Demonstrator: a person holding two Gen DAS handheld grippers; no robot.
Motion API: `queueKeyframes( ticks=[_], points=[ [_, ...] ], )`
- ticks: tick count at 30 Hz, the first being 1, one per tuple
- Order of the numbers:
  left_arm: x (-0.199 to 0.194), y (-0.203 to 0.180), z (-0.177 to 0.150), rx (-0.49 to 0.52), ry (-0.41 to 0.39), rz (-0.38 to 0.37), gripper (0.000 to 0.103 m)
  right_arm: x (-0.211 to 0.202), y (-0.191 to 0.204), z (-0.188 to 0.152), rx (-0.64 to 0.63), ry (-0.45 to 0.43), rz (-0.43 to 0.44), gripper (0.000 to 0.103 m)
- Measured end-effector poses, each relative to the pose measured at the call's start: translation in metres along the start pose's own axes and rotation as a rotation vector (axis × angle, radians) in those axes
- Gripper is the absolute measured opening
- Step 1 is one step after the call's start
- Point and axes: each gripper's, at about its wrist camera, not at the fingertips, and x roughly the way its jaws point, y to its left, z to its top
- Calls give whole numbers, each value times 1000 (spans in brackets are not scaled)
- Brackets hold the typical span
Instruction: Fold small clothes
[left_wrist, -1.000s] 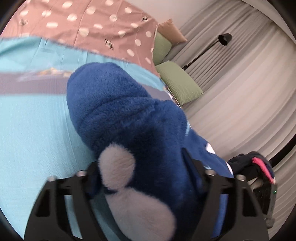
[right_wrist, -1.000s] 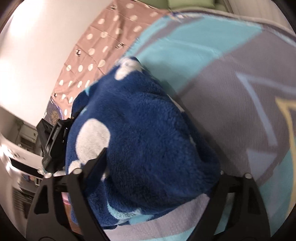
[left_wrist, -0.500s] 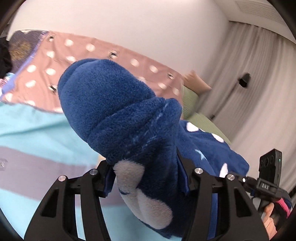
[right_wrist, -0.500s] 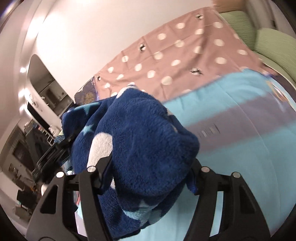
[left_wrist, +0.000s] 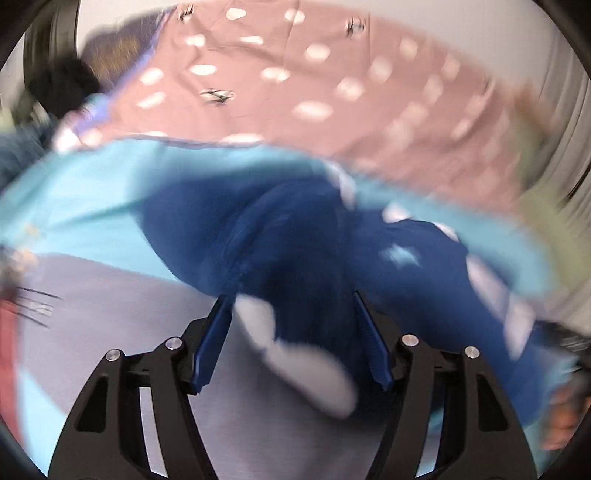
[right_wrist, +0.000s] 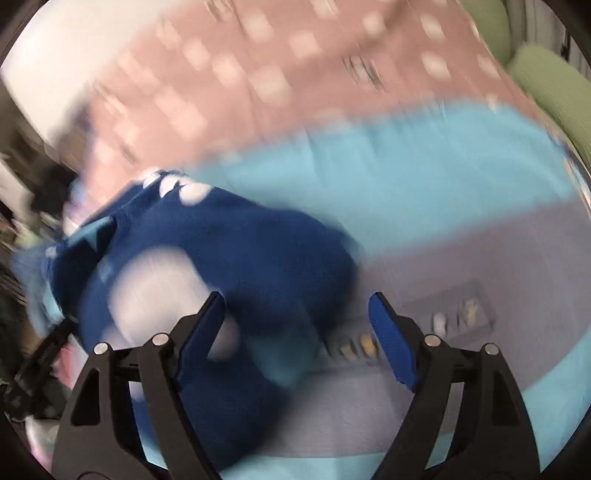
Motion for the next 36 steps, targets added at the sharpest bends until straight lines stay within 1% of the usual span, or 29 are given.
queueKeyframes(
  ticks=[1, 2, 3, 4, 6, 7, 8, 9, 10, 11, 13, 15, 16, 17, 19, 20, 21, 23, 26, 28, 30, 33, 34, 36],
  points=[
    [1, -1, -3, 16, -3, -6, 67, 12, -5, -13, 16, 8, 33, 82],
    [-9, 3, 0, 1, -37, -41, 67, 12, -11, -24, 64, -29, 71, 83],
    [-15, 3, 3, 4, -47, -54, 67, 9, -15, -27, 96, -61, 86, 83],
    [-20, 2, 4, 37, -41, -50, 68, 2, -19, -31, 112, -85, 97, 83],
    [-37, -11, -5, 127, -58, -25, 72, -11, -20, -36, 96, -95, 83, 83],
    [-44, -15, -11, 156, -72, -29, 77, -23, -19, -40, 79, -117, 70, 83],
    [-55, -14, -16, 189, -94, -68, 83, -37, -19, -44, 58, -140, 64, 83],
    [-65, -14, -26, 199, -112, -101, 85, -44, -18, -47, 37, -158, 70, 83],
    [-73, -12, -37, 201, -127, -118, 86, -61, -15, -57, -3, -190, 78, 83],
    [-89, -17, -52, 197, -148, -143, 86, -76, -14, -68, -39, -215, 74, 83],
    [-111, -20, -73, 182, -176, -194, 87, -110, -6, -98, -120, -260, 32, 84],
    [-141, -25, -100, 161, -207, -267, 96, -135, 2, -124, -201, -289, -25, 86],
    [-154, -29, -109, 159, -222, -289, 99, -153, 7, -143, -253, -314, -53, 87],
    [-172, -31, -122, 153, -246, -316, 100, -167, 10, -159, -294, -338, -74, 88],
    [-195, -35, -137, 147, -269, -343, 102, -200, 16, -190, -343, -399, -116, 92],
    [-213, -37, -147, 140, -287, -353, 102, -217, 16, -207, -346, -438, -128, 94],
    [-225, -39, -151, 133, -303, -358, 102, -228, 15, -216, -343, -457, -129, 96],
    [-254, -41, -164, 107, -318, -339, 102, -257, 15, -242, -328, -500, -116, 99],
    [-295, -44, -181, 78, -318, -265, 102, -290, 16, -277, -306, -528, -96, 101],
    [-317, -46, -193, 93, -347, -258, 102, -306, 15, -295, -284, -538, -87, 101],
    [-343, -53, -211, 139, -395, -239, 102, -321, 11, -314, -250, -549, -76, 101],
    [-370, -62, -235, 188, -435, -167, 102, -336, 7, -335, -224, -562, -58, 101],
    [-380, -64, -243, 192, -443, -137, 102, -342, 7, -343, -224, -567, -53, 101],
    [-394, -64, -256, 179, -455, -118, 102, -353, 6, -358, -228, -582, -59, 101]
  ],
)
